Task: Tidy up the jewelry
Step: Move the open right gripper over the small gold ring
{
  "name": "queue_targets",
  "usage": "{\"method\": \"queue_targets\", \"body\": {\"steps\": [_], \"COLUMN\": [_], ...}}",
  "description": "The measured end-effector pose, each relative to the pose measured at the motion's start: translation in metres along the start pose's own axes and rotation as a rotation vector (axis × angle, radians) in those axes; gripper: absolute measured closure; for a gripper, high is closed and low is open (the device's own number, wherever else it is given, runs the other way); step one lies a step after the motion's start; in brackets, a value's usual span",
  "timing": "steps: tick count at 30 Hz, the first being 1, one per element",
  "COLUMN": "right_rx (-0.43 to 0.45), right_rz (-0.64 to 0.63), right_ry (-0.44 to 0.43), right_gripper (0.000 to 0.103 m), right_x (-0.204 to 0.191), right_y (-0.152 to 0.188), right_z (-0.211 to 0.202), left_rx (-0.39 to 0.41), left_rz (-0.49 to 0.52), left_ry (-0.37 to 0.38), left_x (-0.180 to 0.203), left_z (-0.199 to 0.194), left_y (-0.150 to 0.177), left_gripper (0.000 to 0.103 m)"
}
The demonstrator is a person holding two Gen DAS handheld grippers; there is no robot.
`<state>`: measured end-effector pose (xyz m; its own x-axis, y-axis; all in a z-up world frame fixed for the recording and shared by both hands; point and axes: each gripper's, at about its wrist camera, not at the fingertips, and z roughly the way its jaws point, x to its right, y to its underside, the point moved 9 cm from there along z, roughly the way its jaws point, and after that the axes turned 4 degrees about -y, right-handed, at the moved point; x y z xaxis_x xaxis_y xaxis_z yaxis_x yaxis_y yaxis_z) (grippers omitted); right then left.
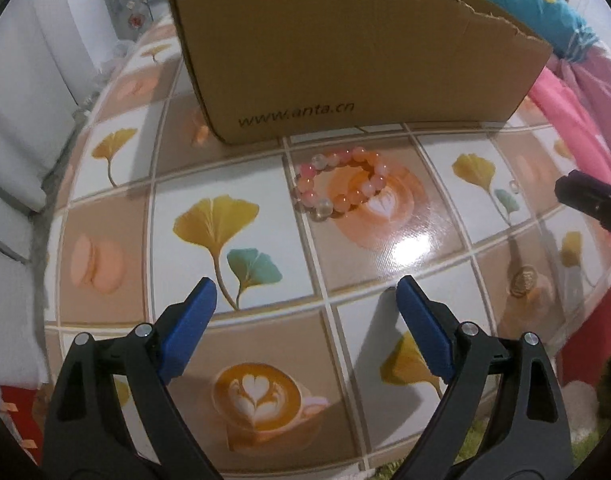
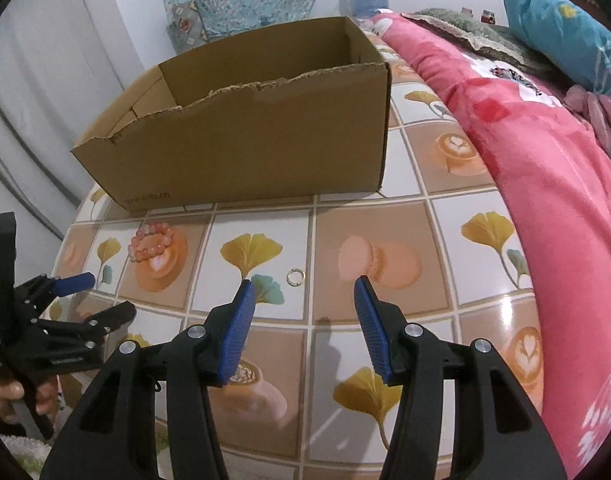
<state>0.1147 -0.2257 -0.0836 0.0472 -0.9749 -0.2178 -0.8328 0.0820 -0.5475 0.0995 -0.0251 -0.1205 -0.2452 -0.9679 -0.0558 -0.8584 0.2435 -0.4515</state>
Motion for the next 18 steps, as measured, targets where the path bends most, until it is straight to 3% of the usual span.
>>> {"method": "queue_targets", "body": {"steps": [7, 18], "right_rx": [-0.026, -0.059], "right_rz": [0.003, 0.011], "right_ry": [-0.010, -0.028], "right_gripper": [0.052, 0.052], "right_x": [-0.004, -0.004], "right_y": [0.003, 0.007], "right_z": [0.010, 0.020], "left_rx": [0.004, 0.016], "left_rz": [-0.009, -0.030], "left_ry": [-0.023, -0.057], "left_x": [0.007, 0.019], "left_z": [0.003, -0.003], "left_y": [0.001, 0.005], "left_gripper": [0.008, 0.008]}}
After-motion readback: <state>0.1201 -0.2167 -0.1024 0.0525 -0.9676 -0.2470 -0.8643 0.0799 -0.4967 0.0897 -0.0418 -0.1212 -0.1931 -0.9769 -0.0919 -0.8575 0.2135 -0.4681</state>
